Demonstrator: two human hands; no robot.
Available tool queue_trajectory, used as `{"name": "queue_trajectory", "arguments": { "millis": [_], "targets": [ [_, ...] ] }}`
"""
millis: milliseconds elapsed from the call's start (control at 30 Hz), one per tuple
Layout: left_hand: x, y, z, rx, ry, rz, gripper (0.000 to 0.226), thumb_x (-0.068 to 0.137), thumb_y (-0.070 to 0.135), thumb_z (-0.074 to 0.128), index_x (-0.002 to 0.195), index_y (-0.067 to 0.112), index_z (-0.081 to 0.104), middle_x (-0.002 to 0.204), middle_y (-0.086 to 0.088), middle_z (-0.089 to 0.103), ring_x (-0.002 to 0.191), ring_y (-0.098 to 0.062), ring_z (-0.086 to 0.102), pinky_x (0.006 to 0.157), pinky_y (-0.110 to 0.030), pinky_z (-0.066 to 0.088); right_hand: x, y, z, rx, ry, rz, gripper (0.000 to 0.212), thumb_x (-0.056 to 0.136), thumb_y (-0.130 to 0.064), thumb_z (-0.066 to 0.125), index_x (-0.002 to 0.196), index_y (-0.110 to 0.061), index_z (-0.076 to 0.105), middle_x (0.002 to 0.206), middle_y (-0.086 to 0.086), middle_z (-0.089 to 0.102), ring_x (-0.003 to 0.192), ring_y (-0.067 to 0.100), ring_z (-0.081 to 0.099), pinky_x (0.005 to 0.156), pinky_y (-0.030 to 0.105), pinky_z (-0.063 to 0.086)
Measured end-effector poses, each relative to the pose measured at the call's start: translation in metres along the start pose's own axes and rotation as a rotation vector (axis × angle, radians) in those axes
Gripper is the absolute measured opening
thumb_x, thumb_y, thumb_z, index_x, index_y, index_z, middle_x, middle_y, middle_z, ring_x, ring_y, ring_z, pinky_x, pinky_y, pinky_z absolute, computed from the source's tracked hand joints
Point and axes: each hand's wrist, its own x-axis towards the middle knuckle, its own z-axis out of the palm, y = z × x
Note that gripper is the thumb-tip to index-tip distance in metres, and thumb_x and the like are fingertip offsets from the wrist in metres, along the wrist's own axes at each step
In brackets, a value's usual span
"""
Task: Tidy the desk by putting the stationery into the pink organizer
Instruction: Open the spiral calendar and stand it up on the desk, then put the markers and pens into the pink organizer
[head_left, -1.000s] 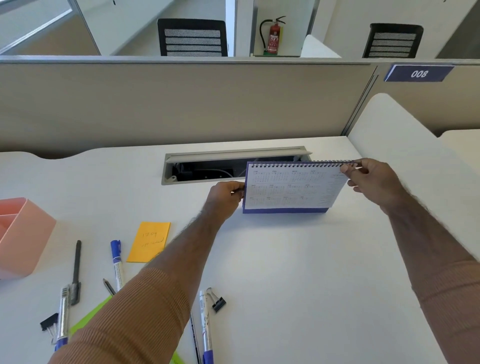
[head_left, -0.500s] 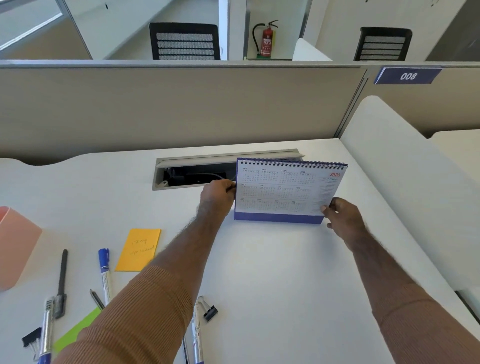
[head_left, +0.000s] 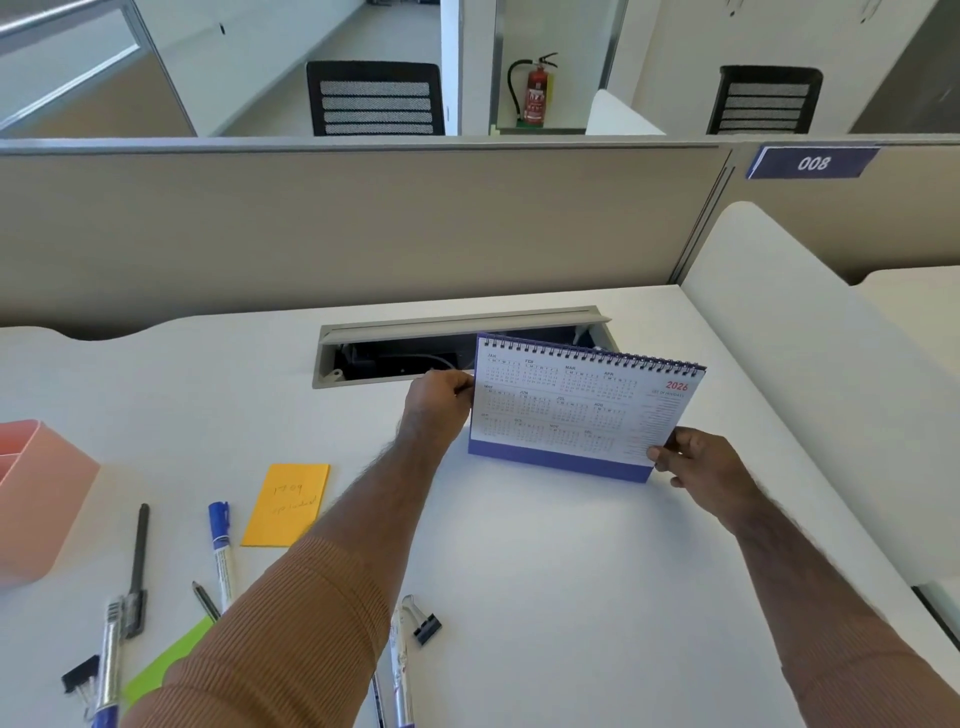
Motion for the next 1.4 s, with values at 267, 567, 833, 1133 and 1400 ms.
{"name": "queue_trajectory", "arguments": {
  "millis": [267,567,833,1133,1400],
  "targets": [
    [-0.013,0.0,0.0,-0.006,0.023,0.01,0.029,0.102,0.025,0.047,0.116,0.017,0.072,0.114,-0.004,0.071,0.091,-0.025,0.063,0.068,-0.031,0.043,-0.007,0.005,-0.002,-0.061,0.08,-0.006,0.018,0.088,-0.017,0.068,0.105,-0.015,0.063,0.1,0.001,0.07,0.088,0.027,0.064,0.066,0.035,0.054],
    [-0.018,-0.005,0.007,0.102,0.036,-0.029,0.036,0.102,0.014,0.037,0.131,0.016,0.059,0.129,-0.005,0.064,0.101,-0.028,0.061,0.068,-0.028,0.046,-0.018,0.014,0.003,-0.123,0.23,-0.049,0.058,0.082,-0.024,0.075,0.133,-0.018,0.048,0.129,0.005,0.058,0.1,0.027,0.064,0.081,0.036,0.048],
    [-0.055,-0.029,-0.014,0.172,0.082,0.002,0.048,0.101,0.021,0.042,0.149,0.015,0.037,0.155,-0.004,0.037,0.141,-0.024,0.037,0.114,-0.036,0.029,-0.049,0.041,0.021,-0.446,0.382,-0.108,0.077,0.09,-0.03,0.064,0.15,-0.01,0.022,0.159,0.011,0.023,0.146,0.031,0.021,0.115,0.049,0.027],
    [-0.173,-0.088,-0.083,0.508,0.147,0.073,0.067,0.099,0.042,0.036,0.157,0.018,0.011,0.166,-0.003,-0.003,0.152,-0.023,-0.012,0.122,-0.045,-0.006,-0.151,0.041,0.089,-0.744,0.196,-0.184,0.084,0.092,-0.054,0.034,0.15,0.002,0.008,0.161,0.019,0.0,0.149,0.036,-0.001,0.119,0.051,0.014],
    [-0.248,-0.152,-0.14,0.693,0.173,0.03,0.077,0.093,0.06,0.02,0.157,0.022,-0.003,0.164,-0.002,-0.016,0.15,-0.022,-0.019,0.121,-0.051,-0.005,-0.213,0.022,0.171,-0.828,0.044,-0.358,0.091,0.089,-0.067,0.013,0.152,-0.003,0.004,0.162,0.014,-0.007,0.149,0.03,-0.003,0.12,0.043,0.008]
  ]
}}
